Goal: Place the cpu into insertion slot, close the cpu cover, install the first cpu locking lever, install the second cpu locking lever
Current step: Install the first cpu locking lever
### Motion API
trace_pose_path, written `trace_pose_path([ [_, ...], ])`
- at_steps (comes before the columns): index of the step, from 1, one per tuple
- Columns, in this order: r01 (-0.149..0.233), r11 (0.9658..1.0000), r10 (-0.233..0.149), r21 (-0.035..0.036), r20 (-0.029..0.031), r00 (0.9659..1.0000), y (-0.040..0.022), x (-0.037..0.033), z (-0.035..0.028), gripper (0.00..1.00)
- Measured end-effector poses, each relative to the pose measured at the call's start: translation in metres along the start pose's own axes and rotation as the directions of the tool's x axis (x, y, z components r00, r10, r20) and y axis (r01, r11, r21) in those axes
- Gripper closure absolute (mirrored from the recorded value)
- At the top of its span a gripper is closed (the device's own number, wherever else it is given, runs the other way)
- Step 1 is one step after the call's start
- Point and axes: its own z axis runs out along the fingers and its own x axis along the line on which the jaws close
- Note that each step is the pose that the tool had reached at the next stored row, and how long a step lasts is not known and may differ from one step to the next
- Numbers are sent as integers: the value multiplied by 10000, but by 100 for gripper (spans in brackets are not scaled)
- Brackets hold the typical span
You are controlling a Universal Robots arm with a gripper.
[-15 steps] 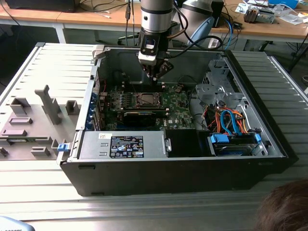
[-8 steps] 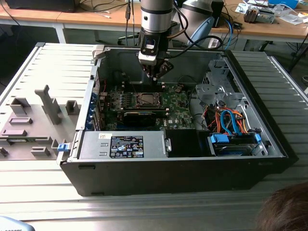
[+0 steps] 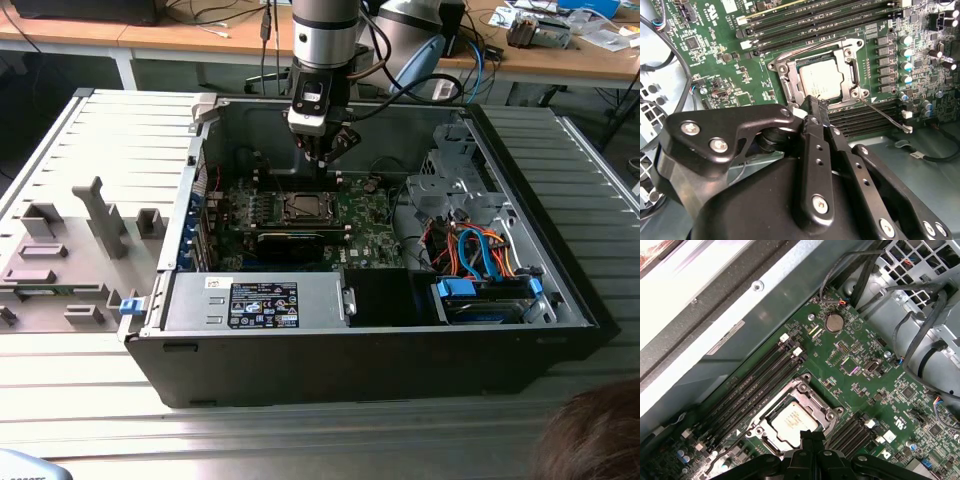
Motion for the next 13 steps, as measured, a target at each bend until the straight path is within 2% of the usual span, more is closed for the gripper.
trace_pose_path([
  [13, 90, 10000, -90, -4, 2, 10000, 0, 0, 1, 89],
])
